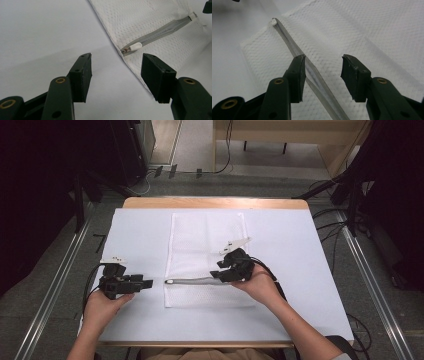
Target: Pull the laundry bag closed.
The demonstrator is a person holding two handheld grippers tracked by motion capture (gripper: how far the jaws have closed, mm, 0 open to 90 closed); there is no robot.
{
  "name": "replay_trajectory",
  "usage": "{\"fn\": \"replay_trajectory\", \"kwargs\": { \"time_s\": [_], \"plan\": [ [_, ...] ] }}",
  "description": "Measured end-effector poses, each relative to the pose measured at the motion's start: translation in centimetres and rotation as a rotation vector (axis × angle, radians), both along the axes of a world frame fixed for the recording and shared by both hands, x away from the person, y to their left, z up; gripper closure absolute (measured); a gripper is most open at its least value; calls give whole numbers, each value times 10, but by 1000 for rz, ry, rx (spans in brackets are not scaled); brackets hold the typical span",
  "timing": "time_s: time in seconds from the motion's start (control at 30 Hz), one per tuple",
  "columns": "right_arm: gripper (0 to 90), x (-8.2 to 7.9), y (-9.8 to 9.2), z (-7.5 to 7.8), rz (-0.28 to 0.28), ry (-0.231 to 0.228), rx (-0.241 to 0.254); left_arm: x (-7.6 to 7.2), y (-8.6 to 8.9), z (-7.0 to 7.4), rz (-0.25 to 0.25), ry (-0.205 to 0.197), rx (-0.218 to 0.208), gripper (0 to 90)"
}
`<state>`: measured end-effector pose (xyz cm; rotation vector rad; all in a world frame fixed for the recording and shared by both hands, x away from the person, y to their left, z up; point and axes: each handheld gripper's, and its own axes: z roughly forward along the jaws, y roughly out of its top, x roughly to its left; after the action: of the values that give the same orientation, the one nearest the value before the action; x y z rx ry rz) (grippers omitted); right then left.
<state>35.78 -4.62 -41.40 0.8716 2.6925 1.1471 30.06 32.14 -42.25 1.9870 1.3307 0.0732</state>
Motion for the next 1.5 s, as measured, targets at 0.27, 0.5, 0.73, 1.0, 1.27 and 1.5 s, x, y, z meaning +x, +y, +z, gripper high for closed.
{"fn": "replay_trajectory", "kwargs": {
  "time_s": [0.27,0.5,0.73,1.0,1.27,1.5],
  "plan": [
    [576,5,17,5,17,1,16,-1,2,0,3,-3,7,424],
    [594,4,34,7,39,9,22,-1,0,1,-5,-12,31,416],
    [617,3,53,2,60,29,22,1,-1,1,-14,-16,27,413],
    [637,-1,75,-5,99,38,8,6,2,1,-5,-14,33,410],
    [691,-2,87,-14,107,60,11,11,2,2,-10,-15,17,411],
    [732,-5,100,-20,119,95,1,13,1,2,-15,-16,16,412]
  ]
}}
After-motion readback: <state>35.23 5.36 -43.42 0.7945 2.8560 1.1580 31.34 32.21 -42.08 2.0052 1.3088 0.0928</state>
